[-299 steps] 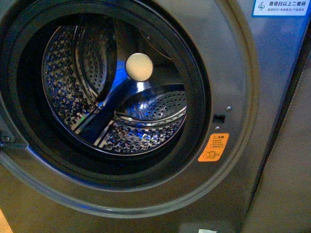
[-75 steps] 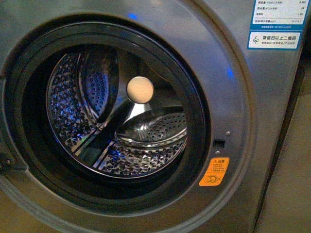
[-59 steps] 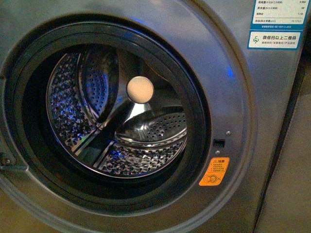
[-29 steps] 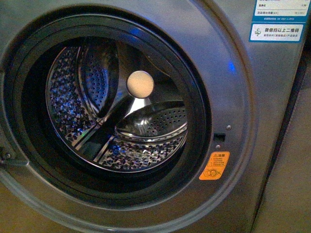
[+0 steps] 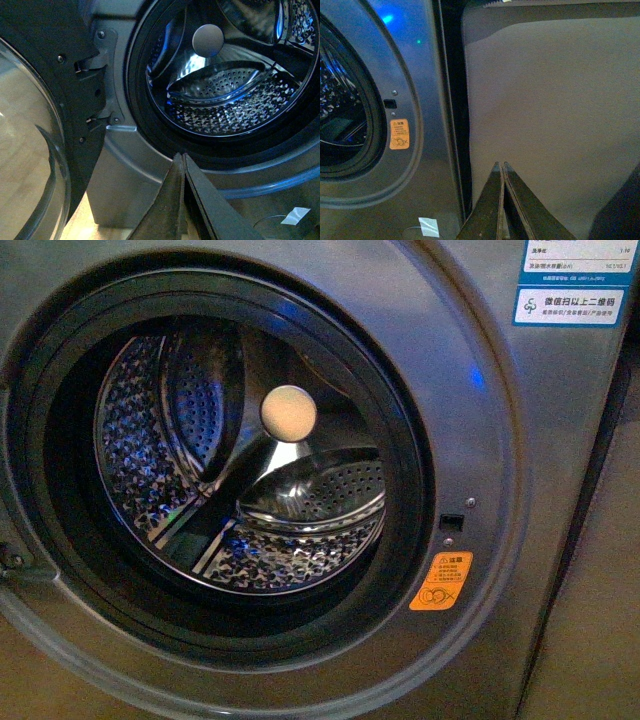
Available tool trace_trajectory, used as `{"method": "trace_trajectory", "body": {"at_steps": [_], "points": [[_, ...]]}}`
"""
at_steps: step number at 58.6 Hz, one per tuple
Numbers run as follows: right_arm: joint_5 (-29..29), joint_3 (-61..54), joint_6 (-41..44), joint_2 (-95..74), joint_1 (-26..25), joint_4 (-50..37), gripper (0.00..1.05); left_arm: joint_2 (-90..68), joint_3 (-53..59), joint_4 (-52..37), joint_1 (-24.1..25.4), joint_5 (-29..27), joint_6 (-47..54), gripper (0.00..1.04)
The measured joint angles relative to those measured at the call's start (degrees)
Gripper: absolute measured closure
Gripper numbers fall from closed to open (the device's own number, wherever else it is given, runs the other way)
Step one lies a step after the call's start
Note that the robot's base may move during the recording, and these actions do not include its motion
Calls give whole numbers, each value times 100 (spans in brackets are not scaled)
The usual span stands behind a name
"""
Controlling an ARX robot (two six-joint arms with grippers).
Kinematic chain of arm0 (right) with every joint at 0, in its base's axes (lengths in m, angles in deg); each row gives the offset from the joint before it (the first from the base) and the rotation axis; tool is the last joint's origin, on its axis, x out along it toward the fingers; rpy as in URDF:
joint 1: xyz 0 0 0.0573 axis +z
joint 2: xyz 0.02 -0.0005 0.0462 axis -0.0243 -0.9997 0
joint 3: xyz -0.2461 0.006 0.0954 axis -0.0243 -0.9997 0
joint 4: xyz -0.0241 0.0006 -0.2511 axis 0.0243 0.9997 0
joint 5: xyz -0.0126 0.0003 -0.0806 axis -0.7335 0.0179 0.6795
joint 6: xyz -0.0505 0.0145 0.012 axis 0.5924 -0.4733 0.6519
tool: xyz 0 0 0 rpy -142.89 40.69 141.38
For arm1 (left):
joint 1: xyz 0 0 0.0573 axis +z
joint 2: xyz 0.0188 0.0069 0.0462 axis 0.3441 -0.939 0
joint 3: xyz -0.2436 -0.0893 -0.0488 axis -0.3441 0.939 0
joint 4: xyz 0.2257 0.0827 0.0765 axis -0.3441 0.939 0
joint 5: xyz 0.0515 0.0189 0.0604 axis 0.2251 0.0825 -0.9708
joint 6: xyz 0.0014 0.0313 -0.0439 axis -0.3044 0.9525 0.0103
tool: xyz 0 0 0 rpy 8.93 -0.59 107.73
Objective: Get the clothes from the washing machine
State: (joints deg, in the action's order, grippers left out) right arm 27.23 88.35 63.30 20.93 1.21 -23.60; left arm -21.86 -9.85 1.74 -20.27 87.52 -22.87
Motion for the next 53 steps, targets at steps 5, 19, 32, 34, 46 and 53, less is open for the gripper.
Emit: {"method": "trace_trajectory", "body": {"at_steps": [5,19,32,34,46,53], "points": [[0,0,0,0,2,0,102,560,39,675,0,0,0,101],[0,0,0,0,0,2,102,1086,201,831,0,0,0,101],[0,0,11,0,0,4,82,1088,201,831,0,0,-2,80],[0,0,11,0,0,4,75,1088,201,831,0,0,-2,73],[0,0,11,0,0,4,37,1088,201,831,0,0,-2,34],[0,0,11,0,0,4,14,1088,201,831,0,0,-2,11]]}}
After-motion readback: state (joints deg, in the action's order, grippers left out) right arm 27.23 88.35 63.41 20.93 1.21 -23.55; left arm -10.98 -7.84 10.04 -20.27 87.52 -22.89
